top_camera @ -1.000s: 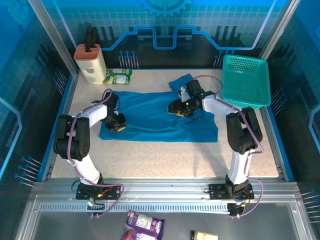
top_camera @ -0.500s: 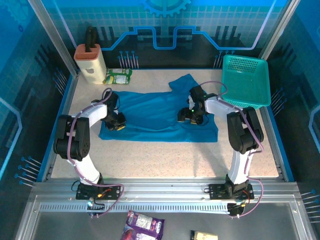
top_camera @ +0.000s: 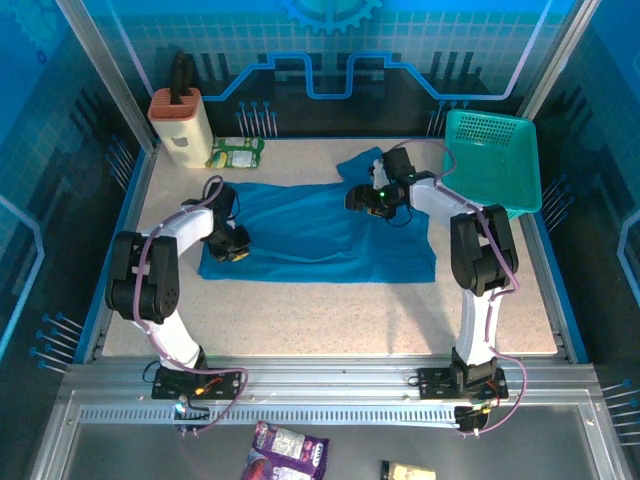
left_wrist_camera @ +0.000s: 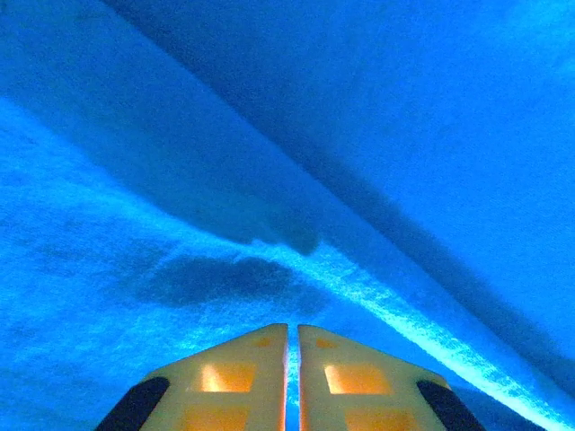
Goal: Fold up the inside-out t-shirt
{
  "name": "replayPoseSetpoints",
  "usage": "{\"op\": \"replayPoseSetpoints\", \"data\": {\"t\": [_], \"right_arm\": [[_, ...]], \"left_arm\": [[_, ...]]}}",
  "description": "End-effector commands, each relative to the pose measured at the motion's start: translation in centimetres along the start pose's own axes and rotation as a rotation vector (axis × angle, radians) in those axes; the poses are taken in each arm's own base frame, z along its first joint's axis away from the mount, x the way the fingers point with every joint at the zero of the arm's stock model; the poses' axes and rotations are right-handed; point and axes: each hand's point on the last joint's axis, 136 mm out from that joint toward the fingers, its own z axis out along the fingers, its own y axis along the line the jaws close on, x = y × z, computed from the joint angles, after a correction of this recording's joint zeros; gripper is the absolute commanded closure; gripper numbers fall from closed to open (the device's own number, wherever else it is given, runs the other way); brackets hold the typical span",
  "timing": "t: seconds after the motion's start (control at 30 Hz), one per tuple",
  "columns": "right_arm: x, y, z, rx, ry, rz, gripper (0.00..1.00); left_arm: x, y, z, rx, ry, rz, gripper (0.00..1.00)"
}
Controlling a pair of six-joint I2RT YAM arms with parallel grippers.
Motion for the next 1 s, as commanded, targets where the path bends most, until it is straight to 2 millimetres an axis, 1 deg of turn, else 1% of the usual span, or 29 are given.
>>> {"op": "replayPoseSetpoints", "data": {"t": [0.0,0.07,0.13,0.2,0.3,0.4,0.47,0.63,0.7,0.83,0.97], "right_arm": [[0.5,1.5,-2.3,-0.056,-0.006,-0.029,0.26],[2.2,1.9,-2.8,-0.072,0.028,-0.025,0.26],[4.4,2.8,-2.8,-0.117,0.08,-0.03,0.27],[7.3,4.1,-2.5,-0.159,0.148,-0.05,0.27],[10.9,5.7,-2.0,-0.194,0.224,-0.077,0.27],[13.1,7.1,-0.8,-0.215,0.262,-0.096,0.27],[13.8,7.8,0.3,-0.218,0.281,-0.105,0.26],[14.3,9.8,2.9,-0.241,0.307,-0.11,0.26],[14.3,10.1,3.9,-0.238,0.314,-0.107,0.26],[13.5,9.5,5.2,-0.203,0.3,-0.079,0.26],[11.1,8.6,5.6,-0.164,0.233,-0.063,0.26]], "left_arm": [[0.2,0.1,-0.8,-0.011,-0.009,0.019,0.88],[0.0,0.1,-0.6,-0.015,-0.01,0.025,0.88],[-0.3,0.1,-0.4,-0.023,-0.008,0.031,0.88],[-0.5,0.3,-0.1,-0.039,-0.005,0.037,0.88],[-0.7,0.7,0.1,-0.055,0.001,0.04,0.88],[-0.6,1.2,0.5,-0.072,0.015,0.034,0.88],[-0.3,1.6,0.7,-0.083,0.028,0.027,0.88],[0.3,2.2,1.0,-0.094,0.042,0.023,0.88],[0.4,2.5,1.2,-0.099,0.044,0.018,0.88],[0.7,3.3,1.3,-0.113,0.051,0.006,0.88],[1.1,4.1,1.2,-0.122,0.05,-0.005,0.88]]}}
